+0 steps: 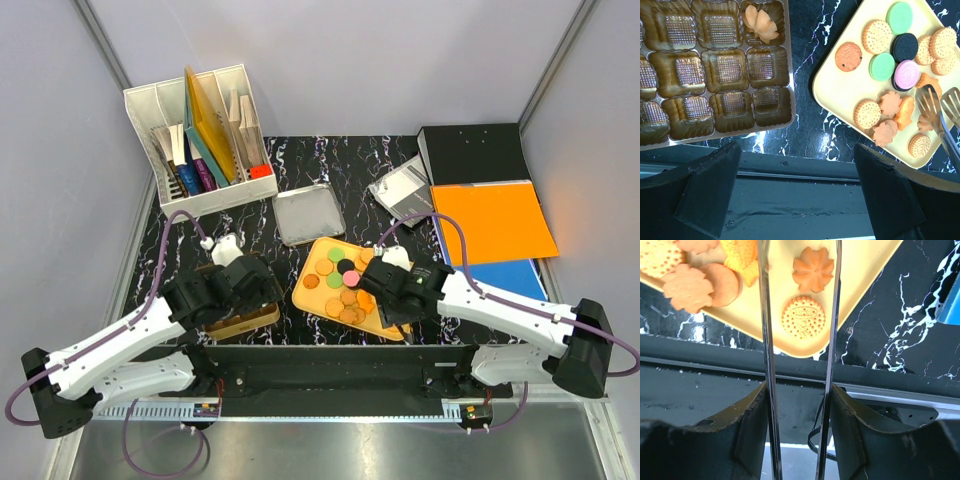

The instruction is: Pack the cookies

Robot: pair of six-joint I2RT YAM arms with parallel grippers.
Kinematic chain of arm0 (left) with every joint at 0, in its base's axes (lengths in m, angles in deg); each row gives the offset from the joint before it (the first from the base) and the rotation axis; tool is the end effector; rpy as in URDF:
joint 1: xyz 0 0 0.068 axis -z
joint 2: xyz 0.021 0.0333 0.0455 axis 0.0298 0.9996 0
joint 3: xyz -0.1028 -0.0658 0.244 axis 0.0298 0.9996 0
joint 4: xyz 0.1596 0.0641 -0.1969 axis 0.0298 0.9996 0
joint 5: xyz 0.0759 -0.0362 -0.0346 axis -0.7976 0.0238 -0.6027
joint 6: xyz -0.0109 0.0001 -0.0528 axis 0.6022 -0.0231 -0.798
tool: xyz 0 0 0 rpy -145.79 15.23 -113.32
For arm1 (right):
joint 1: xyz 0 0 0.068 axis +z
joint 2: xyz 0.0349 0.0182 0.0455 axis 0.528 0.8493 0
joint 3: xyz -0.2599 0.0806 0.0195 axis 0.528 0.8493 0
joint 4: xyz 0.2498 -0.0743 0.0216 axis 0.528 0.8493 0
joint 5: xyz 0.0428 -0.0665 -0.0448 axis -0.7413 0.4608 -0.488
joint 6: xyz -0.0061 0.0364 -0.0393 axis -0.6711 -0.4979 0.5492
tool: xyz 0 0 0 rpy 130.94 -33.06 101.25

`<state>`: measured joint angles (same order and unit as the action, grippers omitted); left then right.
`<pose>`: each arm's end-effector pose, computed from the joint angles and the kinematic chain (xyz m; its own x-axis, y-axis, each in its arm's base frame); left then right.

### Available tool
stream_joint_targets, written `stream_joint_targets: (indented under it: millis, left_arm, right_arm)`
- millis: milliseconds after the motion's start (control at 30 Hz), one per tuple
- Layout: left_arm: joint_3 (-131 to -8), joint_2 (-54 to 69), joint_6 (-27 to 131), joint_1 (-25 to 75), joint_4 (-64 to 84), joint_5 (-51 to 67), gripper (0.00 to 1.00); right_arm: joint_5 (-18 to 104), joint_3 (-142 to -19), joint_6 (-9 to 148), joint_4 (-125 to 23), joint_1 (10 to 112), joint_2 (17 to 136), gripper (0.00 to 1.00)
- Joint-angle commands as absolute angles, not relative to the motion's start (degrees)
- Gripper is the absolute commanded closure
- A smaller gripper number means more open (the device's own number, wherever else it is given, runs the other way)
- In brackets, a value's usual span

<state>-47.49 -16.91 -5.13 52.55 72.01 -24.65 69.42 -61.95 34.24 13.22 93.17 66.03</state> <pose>0.0998 -0.1137 0.2821 -0.7624 -0.3957 -0.5121 -0.2510 0.9102 -0.3295 0.1085 0.1748 0.2602 -0.8863 -0.2907 -0.3605 -0.2772 0.9566 -0.0901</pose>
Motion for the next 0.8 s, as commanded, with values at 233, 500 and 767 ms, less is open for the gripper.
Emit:
stream_joint_targets:
  millis: [233,500,767]
  left_arm:
    - [-47.5,-18.3,-5.0,52.3,71.5,-25.2,0.02]
    - [-48.6,-18.5,-4.4,52.4,72.2,-26.6,0.02]
    - [-51.9,-20.4,-5.6,52.3,77.2,-31.4,0.01]
  right_arm:
    - [69.0,-62.0,34.6,10.5,91.8,64.2,0.62]
    - [70.8,-73.9,34.7,17.3,91.9,64.6,0.67]
    - [66.0,-97.2,43.7,21.5,92.6,74.5,0.75]
